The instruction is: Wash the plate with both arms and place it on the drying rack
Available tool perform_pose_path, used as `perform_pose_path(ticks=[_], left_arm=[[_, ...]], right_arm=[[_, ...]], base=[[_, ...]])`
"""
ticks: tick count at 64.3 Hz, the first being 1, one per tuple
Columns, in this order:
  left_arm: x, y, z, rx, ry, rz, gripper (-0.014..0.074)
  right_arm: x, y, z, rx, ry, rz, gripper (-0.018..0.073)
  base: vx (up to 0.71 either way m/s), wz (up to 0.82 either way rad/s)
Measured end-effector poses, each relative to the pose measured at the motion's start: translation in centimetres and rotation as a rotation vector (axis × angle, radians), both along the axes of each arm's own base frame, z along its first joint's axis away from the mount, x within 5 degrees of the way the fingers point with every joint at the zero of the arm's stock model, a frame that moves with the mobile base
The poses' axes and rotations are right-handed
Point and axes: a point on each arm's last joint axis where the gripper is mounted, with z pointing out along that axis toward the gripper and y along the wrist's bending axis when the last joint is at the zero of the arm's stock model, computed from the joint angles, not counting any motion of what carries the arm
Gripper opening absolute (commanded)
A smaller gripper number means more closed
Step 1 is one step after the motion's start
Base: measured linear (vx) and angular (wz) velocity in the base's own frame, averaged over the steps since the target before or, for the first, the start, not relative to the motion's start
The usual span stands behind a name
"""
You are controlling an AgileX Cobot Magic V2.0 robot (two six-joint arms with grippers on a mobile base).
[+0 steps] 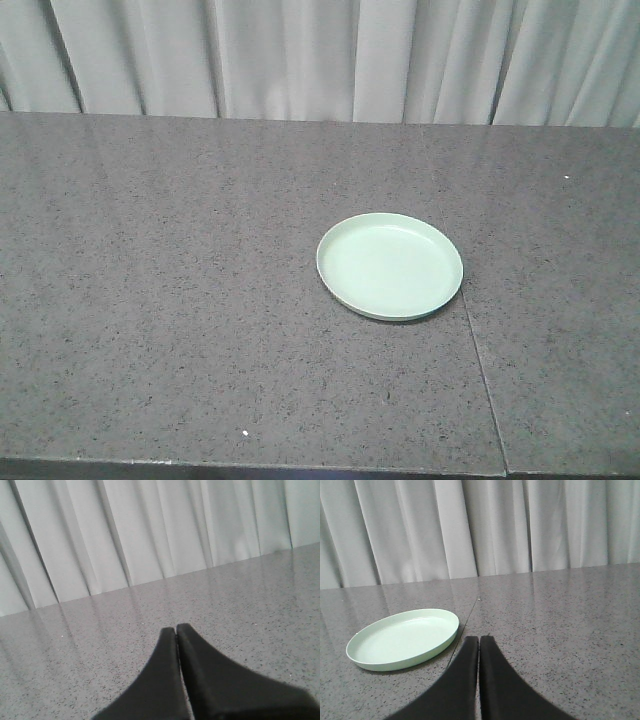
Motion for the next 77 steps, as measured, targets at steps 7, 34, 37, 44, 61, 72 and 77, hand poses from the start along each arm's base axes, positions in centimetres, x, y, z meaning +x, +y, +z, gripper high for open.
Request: perform_pose_path(ticks=[7,34,37,44,61,72,77], left_arm=[[0.0,0.0,0.0,0.0,0.0,0.0,-0.0006],[0.0,0.0,0.0,0.0,0.0,0.0,-0.0006],[0.0,0.0,0.0,0.0,0.0,0.0,-0.0006],[0.0,0.0,0.0,0.0,0.0,0.0,-0.0006],[0.0,0.0,0.0,0.0,0.0,0.0,-0.0006],[0.0,0.0,0.0,0.0,0.0,0.0,-0.0006],[0.0,0.0,0.0,0.0,0.0,0.0,-0.0006]], right_arm=[[0.0,0.0,0.0,0.0,0.0,0.0,-0.0004],[0.0,0.0,0.0,0.0,0.0,0.0,-0.0004],[0.0,0.0,0.0,0.0,0.0,0.0,-0.0004],[0.0,0.0,0.0,0.0,0.0,0.0,-0.0004],[0.0,0.0,0.0,0.0,0.0,0.0,-0.0004],[0.0,0.01,0.03,0.021,-0.001,0.001,-0.0004],[-0.01,0.01,0.26,0.1,-0.02,0.004,-0.0004]], base=[[0.0,0.0],[0.0,0.0],[0.0,0.0],[0.0,0.0],[0.0,0.0],[0.0,0.0],[0.0,0.0]])
